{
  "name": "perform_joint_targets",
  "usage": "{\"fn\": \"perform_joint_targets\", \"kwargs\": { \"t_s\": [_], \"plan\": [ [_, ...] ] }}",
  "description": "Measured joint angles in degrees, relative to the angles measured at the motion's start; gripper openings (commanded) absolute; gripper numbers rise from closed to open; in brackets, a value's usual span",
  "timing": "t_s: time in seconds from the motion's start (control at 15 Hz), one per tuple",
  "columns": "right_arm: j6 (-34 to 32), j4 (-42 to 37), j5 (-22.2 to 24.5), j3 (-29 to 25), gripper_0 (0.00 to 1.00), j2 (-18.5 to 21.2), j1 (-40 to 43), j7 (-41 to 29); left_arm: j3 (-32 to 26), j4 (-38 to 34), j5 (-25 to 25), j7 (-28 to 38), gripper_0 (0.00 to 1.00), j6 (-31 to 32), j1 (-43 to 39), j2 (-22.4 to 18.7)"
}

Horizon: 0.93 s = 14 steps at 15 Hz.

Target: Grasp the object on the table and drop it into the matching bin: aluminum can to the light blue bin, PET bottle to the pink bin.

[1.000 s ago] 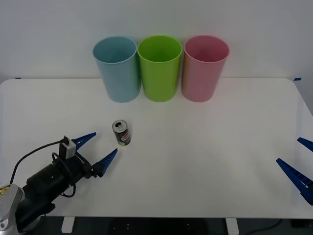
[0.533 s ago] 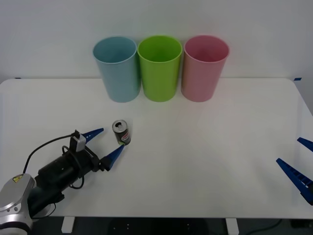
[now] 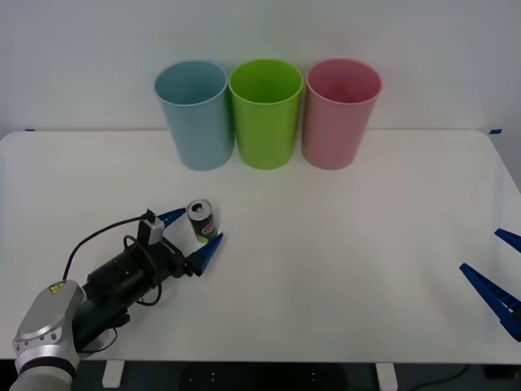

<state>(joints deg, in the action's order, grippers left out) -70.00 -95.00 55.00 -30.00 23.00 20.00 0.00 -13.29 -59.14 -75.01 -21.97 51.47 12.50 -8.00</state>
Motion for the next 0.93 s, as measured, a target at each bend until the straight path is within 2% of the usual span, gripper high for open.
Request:
{"fn": "perform_joint_targets", "kwargs": {
  "t_s": [0.27,0.47,0.73,0.8,0.87,0.93],
  "plan": [
    [0.0,0.0,0.0,0.0,1.0,0.0,0.0,-0.01,-0.28,0.55,-2.28,-0.41,1.0,-2.5,1.58,1.64],
    [0.0,0.0,0.0,0.0,1.0,0.0,0.0,0.0,-0.57,3.92,-2.47,-1.45,1.0,-2.61,3.73,1.83],
    [0.0,0.0,0.0,0.0,1.0,0.0,0.0,0.0,-0.73,4.04,-2.49,-1.87,1.0,-2.61,3.84,1.84],
    [0.0,0.0,0.0,0.0,1.0,0.0,0.0,0.0,-0.82,4.04,-2.48,-1.96,0.79,-2.61,3.85,1.82],
    [0.0,0.0,0.0,0.0,1.0,0.0,0.0,0.0,-0.92,4.04,-2.49,-2.01,0.24,-2.61,3.85,1.8],
    [0.0,0.0,0.0,0.0,1.0,0.0,0.0,0.0,-0.98,4.04,-2.48,-2.02,0.03,-2.61,3.85,1.84]
  ]
}}
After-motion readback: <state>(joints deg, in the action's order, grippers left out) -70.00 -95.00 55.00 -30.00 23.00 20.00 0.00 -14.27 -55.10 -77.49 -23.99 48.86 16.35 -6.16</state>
